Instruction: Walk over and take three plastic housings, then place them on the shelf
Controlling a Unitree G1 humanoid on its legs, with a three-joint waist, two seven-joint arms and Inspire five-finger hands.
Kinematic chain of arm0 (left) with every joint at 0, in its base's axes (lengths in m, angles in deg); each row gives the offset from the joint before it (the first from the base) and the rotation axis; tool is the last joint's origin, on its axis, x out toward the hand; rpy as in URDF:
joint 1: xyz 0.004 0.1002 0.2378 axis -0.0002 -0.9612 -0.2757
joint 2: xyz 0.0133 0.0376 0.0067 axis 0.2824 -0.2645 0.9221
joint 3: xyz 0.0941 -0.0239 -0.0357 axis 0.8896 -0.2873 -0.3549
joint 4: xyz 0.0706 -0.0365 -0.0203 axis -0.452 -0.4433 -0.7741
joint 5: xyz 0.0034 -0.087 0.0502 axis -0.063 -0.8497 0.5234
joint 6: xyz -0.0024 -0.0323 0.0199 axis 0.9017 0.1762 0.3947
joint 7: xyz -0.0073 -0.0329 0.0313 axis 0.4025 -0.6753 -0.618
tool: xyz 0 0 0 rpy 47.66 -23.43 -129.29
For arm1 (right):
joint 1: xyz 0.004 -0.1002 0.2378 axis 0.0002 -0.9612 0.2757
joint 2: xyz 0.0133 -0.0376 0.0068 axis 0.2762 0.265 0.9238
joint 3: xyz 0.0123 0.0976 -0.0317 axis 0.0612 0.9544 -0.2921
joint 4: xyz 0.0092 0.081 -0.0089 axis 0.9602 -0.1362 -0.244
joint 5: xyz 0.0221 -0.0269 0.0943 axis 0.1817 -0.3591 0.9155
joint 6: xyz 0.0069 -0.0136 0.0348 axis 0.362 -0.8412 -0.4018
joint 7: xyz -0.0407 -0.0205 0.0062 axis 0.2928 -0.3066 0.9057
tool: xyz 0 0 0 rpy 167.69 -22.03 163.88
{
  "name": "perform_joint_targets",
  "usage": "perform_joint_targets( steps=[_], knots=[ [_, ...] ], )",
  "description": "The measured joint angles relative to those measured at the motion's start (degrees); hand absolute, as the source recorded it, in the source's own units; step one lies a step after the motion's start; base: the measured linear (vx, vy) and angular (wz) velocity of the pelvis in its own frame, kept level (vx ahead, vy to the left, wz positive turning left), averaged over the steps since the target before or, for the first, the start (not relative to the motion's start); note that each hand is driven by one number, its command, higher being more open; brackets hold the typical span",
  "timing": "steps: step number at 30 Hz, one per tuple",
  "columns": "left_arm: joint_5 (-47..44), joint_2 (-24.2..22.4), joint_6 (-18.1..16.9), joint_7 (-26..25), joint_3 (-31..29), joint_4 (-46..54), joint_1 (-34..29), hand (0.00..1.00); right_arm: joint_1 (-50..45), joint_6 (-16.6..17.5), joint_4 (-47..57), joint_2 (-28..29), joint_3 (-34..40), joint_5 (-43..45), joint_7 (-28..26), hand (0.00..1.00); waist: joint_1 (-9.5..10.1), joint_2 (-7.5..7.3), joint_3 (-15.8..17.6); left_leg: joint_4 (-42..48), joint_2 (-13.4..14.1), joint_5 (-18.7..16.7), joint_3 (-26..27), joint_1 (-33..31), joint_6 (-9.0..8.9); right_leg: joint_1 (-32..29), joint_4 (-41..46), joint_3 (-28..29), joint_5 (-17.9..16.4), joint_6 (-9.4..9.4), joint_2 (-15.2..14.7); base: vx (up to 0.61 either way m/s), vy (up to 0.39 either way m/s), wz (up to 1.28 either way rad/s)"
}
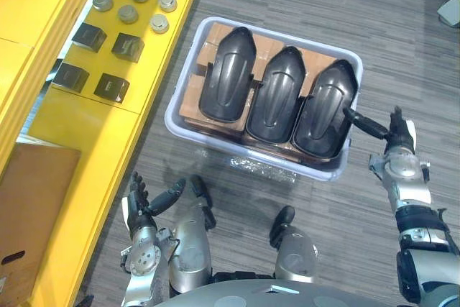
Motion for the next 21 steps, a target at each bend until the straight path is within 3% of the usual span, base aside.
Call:
perform_joint_targets(
  steps=[8,11,15,21],
  knots=[
    [-2.37,0.06,-0.36,1.19,1.23,-2.02,1.32,1.0,5.85,0.02,-4.61,-1.68,-4.47,-0.05,-2.07,1.0,0.98,1.18,1.1,-1.93,-1.45,1.37,-0.87,0.02,0.48,-0.39,1.37,-0.98,-0.45,-0.16,-1.2,-0.01,0.011,0.09],
    [-4.03,0.04,-0.44,1.93,1.91,-2.11,1.46,1.0,8.03,-2.75,-6.35,-1.88,-5.08,-0.1,-2.38,1.0,0.91,1.55,1.52,-2.59,-2.1,1.78,-0.85,0.01,0.8,-0.99,2.07,-0.86,-0.46,-0.13,-1.88,-0.01,0.01,0.02],
    [-4.55,0.07,-0.88,2.77,2.3,-2.16,1.57,1.0,9.83,-9.24,-9.56,-3.01,-6.68,-0.25,-2.35,1.0,1.05,2.17,1.93,-2.74,-2.25,2.11,-0.78,0.13,0.96,-0.97,2.34,-0.78,-0.34,0.05,-2.04,0.0,0.0,0.0],
    [-4.61,0.07,-1.36,3.29,2.67,-2.41,1.65,1.0,11.22,-12.46,-13.42,-3.26,-7.25,-2.43,-2.32,1.0,0.84,2.88,2.23,-5.9,-2.53,4.02,-0.38,0.68,0.66,-2.21,3.11,-0.63,-0.36,0.02,-1.97,-0.01,-0.003,-0.02]
  ],
)
